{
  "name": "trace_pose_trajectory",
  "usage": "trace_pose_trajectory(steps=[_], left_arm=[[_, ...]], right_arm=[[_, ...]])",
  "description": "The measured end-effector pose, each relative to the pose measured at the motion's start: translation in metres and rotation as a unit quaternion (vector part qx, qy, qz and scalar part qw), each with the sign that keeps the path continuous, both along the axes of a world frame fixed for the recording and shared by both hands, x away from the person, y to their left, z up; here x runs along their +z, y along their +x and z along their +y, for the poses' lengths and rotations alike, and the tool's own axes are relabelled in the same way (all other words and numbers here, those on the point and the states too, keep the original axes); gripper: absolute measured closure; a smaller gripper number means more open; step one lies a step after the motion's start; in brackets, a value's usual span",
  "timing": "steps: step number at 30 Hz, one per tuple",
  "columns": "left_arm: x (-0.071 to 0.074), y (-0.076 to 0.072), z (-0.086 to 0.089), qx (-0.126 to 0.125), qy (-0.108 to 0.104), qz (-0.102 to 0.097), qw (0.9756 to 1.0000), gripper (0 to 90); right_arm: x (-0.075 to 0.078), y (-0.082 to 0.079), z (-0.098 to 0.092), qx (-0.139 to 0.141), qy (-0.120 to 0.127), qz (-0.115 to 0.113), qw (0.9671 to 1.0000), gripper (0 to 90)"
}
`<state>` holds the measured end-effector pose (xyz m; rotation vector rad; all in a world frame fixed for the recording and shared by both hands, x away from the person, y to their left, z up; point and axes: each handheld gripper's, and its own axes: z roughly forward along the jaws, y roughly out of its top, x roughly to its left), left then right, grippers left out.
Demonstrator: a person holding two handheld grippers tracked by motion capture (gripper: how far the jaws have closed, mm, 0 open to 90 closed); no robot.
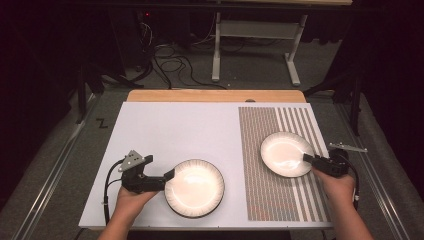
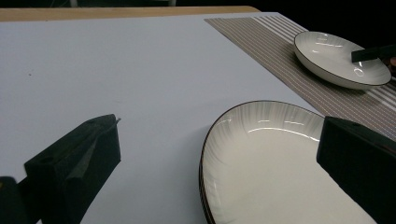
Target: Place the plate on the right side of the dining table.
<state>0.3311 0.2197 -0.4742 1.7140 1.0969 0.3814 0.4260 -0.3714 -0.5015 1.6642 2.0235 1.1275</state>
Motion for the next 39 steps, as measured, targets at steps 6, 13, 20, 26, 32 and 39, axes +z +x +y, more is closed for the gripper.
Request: trace_pose_trajectory(steps=[6, 13, 20, 26, 32, 39], left_arm=[[-0.001, 0.0, 0.0, -0.001, 0.004, 0.001, 1.0, 0.6], [0.0, -0.001, -0.003, -0.002, 0.009, -0.005, 0.9999, 0.4], [0.002, -0.004, -0.004, -0.003, -0.001, -0.014, 0.9999, 0.4], [0.005, -0.007, -0.006, -0.013, -0.002, -0.025, 0.9996, 0.4], [0.004, -0.007, -0.006, -0.013, -0.004, -0.023, 0.9996, 0.4], [0.004, -0.006, -0.012, -0.012, 0.002, -0.026, 0.9996, 0.4]], right_arm=[[0.013, -0.011, -0.002, -0.016, -0.017, -0.048, 0.9986, 61.4], [0.039, -0.034, 0.035, 0.038, -0.045, -0.123, 0.9906, 51.4], [0.054, -0.059, 0.089, 0.105, -0.035, -0.17, 0.9793, 32.8], [0.056, -0.078, 0.134, 0.144, -0.005, -0.196, 0.9699, 5.0], [0.049, -0.09, 0.148, 0.163, -0.002, -0.196, 0.967, 0.2], [0.046, -0.091, 0.142, 0.159, 0.005, -0.2, 0.9668, 0.2]])
